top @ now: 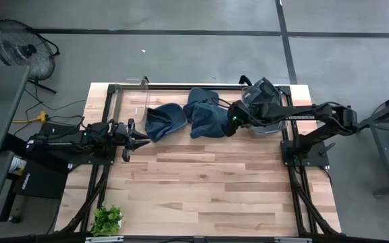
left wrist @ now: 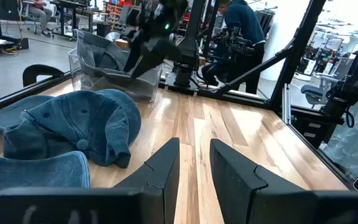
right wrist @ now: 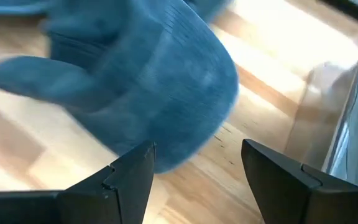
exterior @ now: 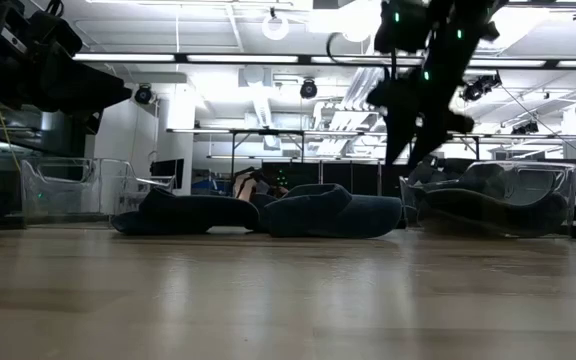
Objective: Pick & Place hat
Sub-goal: Put the bottom right blue cap into the left transparent bin
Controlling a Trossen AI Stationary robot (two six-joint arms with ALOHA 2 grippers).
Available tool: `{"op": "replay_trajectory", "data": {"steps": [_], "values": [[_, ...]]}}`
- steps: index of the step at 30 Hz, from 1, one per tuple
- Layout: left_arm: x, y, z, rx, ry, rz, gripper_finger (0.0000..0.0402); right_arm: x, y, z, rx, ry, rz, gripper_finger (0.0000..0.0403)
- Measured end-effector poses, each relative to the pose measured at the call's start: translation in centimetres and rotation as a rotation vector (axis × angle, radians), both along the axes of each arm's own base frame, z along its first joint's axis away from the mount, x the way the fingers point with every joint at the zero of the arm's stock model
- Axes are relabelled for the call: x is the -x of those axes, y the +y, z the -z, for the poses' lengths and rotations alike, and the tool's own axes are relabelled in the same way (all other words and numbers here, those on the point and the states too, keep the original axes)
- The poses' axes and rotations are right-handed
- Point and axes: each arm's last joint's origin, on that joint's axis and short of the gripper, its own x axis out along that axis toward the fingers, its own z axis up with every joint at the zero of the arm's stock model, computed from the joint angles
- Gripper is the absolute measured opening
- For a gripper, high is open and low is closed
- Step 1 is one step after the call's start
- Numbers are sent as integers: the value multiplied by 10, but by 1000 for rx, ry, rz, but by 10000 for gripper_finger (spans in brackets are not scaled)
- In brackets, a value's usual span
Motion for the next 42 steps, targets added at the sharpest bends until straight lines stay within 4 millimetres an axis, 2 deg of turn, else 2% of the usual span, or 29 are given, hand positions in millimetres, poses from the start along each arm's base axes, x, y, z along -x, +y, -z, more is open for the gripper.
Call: {"op": "replay_trajectory", "data": {"steps": [5, 9, 12, 20, 24, 29, 42], "values": [[0, 0, 0, 0, 0, 0, 87, -14, 17, -26, -54, -76, -75, 234], [0, 0, 0, 0, 0, 0, 87, -23, 39, -30, -187, -198, -78, 234], [0, 0, 0, 0, 0, 0, 87, -24, 54, -19, -257, -239, -3, 234], [0, 0, 0, 0, 0, 0, 87, -7, 78, 31, -308, -346, 337, 234], [0, 0, 0, 0, 0, 0, 87, 1, 79, 48, -269, -413, 447, 234], [0, 0, 0, 0, 0, 0, 87, 4, 71, 60, -183, -435, 524, 234], [0, 0, 0, 0, 0, 0, 87, -18, 55, 97, -123, -403, 578, 234]]}}
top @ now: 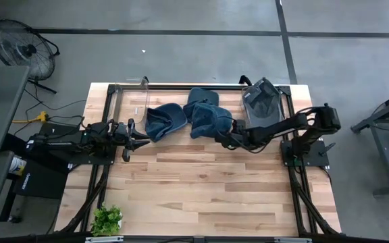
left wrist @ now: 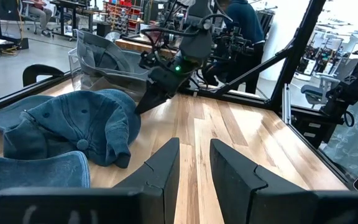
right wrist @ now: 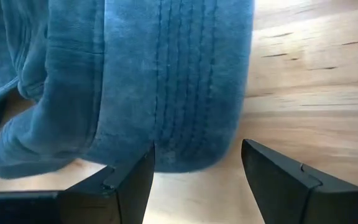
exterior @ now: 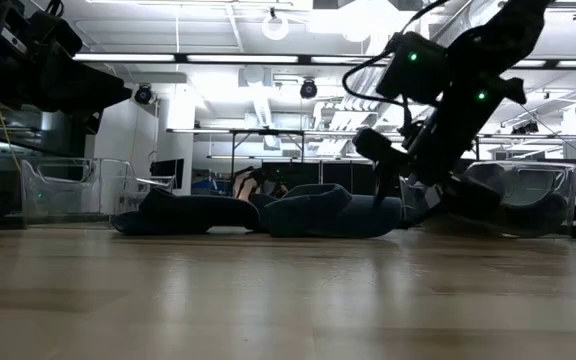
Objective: Pick & Place hat
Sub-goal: Put the bottom right blue cap into the left transparent bin
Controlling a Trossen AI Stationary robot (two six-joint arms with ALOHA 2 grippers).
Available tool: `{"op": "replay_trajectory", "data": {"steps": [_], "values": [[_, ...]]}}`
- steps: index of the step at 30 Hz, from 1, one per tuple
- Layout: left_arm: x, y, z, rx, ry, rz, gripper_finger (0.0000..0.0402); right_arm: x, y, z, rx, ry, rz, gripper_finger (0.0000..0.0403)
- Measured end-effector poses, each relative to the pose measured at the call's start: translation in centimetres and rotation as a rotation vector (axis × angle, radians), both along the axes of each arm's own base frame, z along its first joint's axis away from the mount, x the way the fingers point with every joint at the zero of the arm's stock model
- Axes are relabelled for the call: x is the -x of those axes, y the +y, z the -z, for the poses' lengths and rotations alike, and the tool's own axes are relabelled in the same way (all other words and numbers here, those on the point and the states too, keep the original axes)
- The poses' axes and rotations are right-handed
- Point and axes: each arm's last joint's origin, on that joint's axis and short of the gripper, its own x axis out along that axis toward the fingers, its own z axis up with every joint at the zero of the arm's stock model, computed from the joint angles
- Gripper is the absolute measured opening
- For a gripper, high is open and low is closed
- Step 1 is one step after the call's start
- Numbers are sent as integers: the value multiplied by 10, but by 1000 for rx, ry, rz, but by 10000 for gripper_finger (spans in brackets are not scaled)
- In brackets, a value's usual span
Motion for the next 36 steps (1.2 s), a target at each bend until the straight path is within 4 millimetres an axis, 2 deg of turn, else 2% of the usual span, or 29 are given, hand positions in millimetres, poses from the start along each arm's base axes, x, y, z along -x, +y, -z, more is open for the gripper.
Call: {"op": "replay_trajectory", "data": {"steps": [7, 14, 24, 36], "values": [[0, 0, 0, 0, 0, 0, 87, 2, -1, 4, 30, 48, 10, 234], [0, 0, 0, 0, 0, 0, 87, 3, -11, 4, 94, 91, 17, 234], [0, 0, 0, 0, 0, 0, 87, -7, -20, -3, 146, 5, -16, 234], [0, 0, 0, 0, 0, 0, 87, -21, -13, -14, 188, -130, -105, 234]]}}
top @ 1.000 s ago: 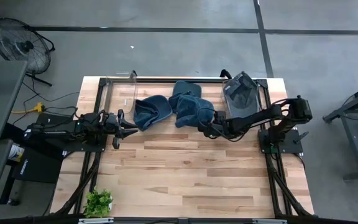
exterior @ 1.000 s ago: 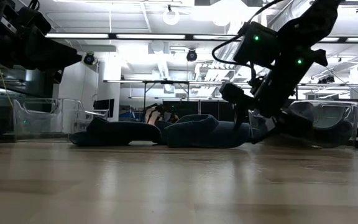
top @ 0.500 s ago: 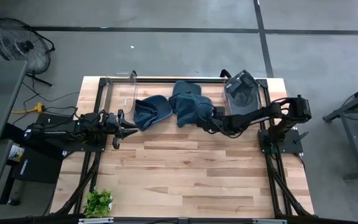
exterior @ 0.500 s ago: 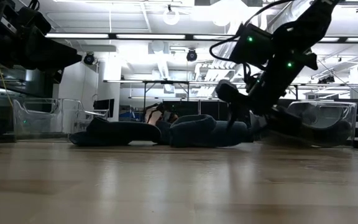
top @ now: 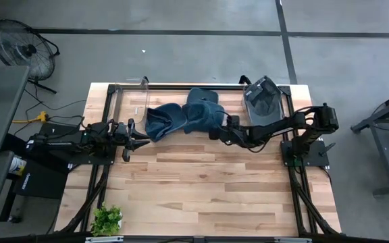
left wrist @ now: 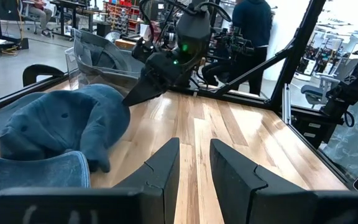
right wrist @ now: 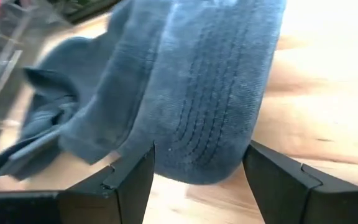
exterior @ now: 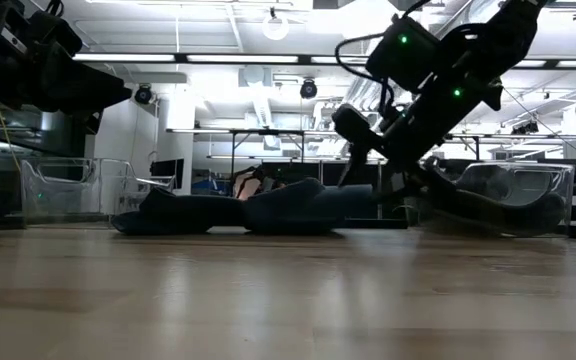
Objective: Pick & Place hat
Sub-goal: Put the bottom right blue cap into the left transparent bin
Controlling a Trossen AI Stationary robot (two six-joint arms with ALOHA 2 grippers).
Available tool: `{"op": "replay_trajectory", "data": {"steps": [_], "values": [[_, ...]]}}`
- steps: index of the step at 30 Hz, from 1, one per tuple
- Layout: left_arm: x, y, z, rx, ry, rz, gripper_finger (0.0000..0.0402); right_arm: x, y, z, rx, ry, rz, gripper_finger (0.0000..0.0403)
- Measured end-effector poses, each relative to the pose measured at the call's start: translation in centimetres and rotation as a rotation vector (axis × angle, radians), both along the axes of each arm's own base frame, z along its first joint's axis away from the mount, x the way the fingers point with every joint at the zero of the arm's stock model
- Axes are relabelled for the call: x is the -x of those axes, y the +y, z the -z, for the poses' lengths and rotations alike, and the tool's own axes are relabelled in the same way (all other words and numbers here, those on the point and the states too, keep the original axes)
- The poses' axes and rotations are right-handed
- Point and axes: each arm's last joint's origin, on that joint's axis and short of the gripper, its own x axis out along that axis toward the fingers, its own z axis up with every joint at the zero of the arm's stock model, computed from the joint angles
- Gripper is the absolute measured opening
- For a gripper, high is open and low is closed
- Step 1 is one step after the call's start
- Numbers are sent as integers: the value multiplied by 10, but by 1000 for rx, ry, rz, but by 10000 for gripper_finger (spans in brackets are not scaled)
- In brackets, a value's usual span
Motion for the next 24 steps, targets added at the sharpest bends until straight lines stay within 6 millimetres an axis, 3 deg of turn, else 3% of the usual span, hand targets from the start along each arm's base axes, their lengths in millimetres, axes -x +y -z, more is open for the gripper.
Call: {"op": "replay_trajectory", "data": {"steps": [8, 24], "values": [[0, 0, 0, 0, 0, 0, 87, -8, 1, -9, 43, -80, -56, 226], [0, 0, 0, 0, 0, 0, 87, -19, -8, -21, 39, -121, -148, 161]]}}
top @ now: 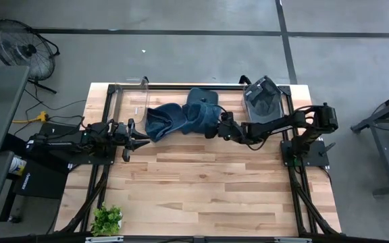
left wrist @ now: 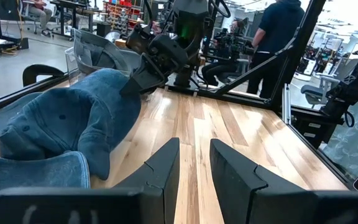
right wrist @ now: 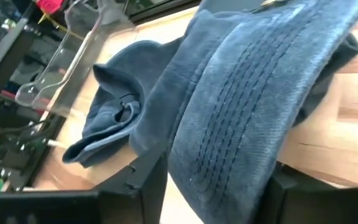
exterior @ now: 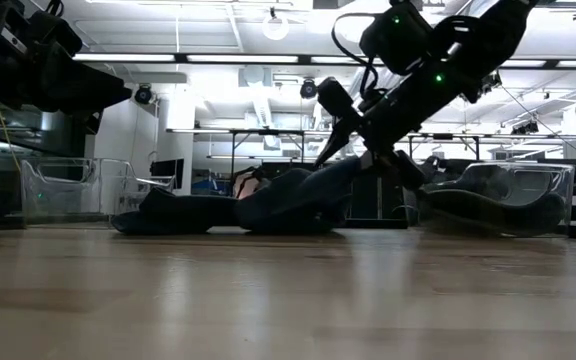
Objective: Pick & Place hat
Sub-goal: Put the bottom right blue cap into the left transparent bin
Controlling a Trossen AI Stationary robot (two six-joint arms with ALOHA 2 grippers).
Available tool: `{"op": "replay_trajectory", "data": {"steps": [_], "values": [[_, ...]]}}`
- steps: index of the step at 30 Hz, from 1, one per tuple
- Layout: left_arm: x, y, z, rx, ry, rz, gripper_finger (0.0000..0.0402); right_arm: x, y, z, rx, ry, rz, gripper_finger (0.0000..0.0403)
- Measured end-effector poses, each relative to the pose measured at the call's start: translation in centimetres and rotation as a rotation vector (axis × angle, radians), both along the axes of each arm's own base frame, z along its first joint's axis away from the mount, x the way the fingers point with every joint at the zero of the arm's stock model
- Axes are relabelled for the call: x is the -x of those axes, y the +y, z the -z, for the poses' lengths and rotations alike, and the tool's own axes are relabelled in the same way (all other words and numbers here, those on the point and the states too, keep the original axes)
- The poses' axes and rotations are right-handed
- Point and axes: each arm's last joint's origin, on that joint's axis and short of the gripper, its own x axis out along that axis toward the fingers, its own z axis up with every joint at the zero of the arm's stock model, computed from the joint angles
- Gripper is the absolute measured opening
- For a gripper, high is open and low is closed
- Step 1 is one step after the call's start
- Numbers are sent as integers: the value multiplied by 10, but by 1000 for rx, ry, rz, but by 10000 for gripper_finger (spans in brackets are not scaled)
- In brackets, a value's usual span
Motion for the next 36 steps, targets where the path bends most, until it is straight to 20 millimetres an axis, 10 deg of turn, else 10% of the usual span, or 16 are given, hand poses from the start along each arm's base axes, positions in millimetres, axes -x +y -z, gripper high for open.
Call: {"op": "replay_trajectory", "data": {"steps": [12, 19, 36], "values": [[0, 0, 0, 0, 0, 0, 87, -2, 7, -1, 68, 50, -100, 14], [0, 0, 0, 0, 0, 0, 87, -2, 19, -7, 151, 85, -210, 8], [0, 0, 0, 0, 1, 0, 87, 55, 51, -114, 582, 97, -444, 5]]}}
